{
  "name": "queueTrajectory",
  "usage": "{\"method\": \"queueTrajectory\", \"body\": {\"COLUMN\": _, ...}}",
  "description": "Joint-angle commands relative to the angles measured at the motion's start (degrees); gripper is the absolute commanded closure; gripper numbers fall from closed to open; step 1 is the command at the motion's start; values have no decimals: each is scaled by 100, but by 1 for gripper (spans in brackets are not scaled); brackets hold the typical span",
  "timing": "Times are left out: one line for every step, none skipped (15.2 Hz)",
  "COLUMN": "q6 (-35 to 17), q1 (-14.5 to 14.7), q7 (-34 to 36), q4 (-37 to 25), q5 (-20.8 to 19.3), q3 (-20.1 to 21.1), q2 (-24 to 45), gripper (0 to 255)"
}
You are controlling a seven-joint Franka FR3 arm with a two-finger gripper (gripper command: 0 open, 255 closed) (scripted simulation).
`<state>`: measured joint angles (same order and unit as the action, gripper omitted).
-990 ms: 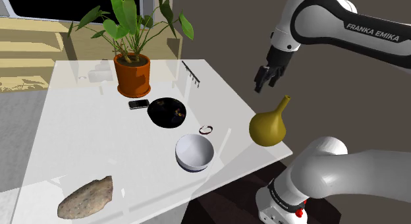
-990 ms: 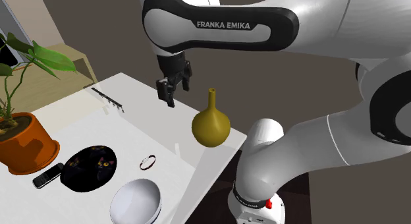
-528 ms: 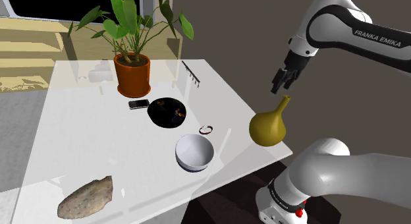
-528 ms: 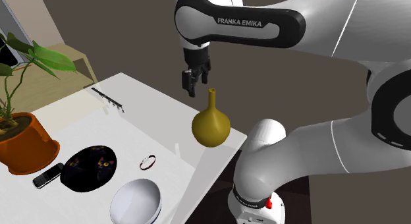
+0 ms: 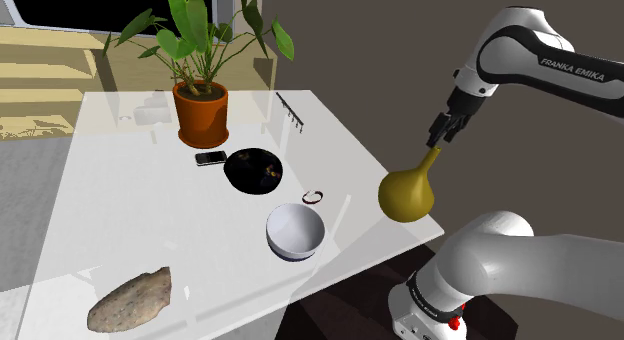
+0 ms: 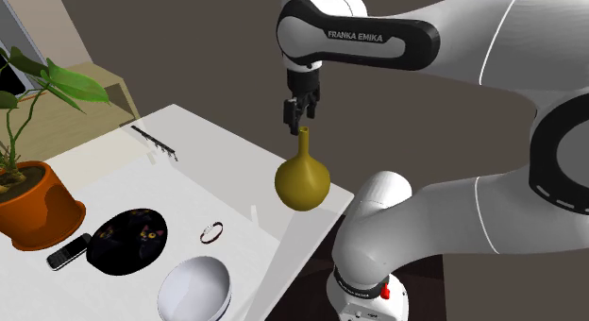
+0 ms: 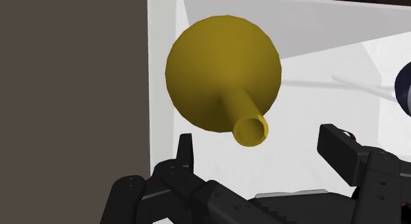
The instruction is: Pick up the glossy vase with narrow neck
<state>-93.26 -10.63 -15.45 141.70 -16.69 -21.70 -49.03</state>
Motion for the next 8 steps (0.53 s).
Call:
{"method": "queueTrajectory", "body": {"q6": -167, "q1": -18, "q7": 4, "q4": 176, "q5": -43, "q3": -52, "q2": -11, "gripper": 0}}
{"method": "queueTrajectory", "body": {"q6": -239, "q1": -26, "q7": 8, "q4": 254, "q5": -62, "q3": -71, "q2": -18, "gripper": 0}}
{"method": "queueTrajectory", "body": {"q6": -311, "q1": -34, "q7": 13, "q4": 332, "q5": -81, "q3": -91, "q2": -24, "gripper": 0}}
{"method": "queueTrajectory", "body": {"q6": -426, "q1": -47, "q7": 20, "q4": 454, "q5": -111, "q3": -123, "q2": -30, "gripper": 0}}
{"method": "queueTrajectory", "body": {"q6": -426, "q1": -47, "q7": 20, "q4": 454, "q5": -111, "q3": -123, "q2": -30, "gripper": 0}}
{"method": "queueTrajectory", "body": {"q6": -426, "q1": -47, "q7": 20, "q4": 454, "q5": -111, "q3": -123, "q2": -30, "gripper": 0}}
{"method": "queueTrajectory", "body": {"q6": -439, "q1": -44, "q7": 27, "q4": 463, "q5": -109, "q3": -121, "q2": -26, "gripper": 255}}
{"method": "queueTrajectory", "body": {"q6": -446, "q1": -43, "q7": 29, "q4": 468, "q5": -109, "q3": -122, "q2": -23, "gripper": 255}}
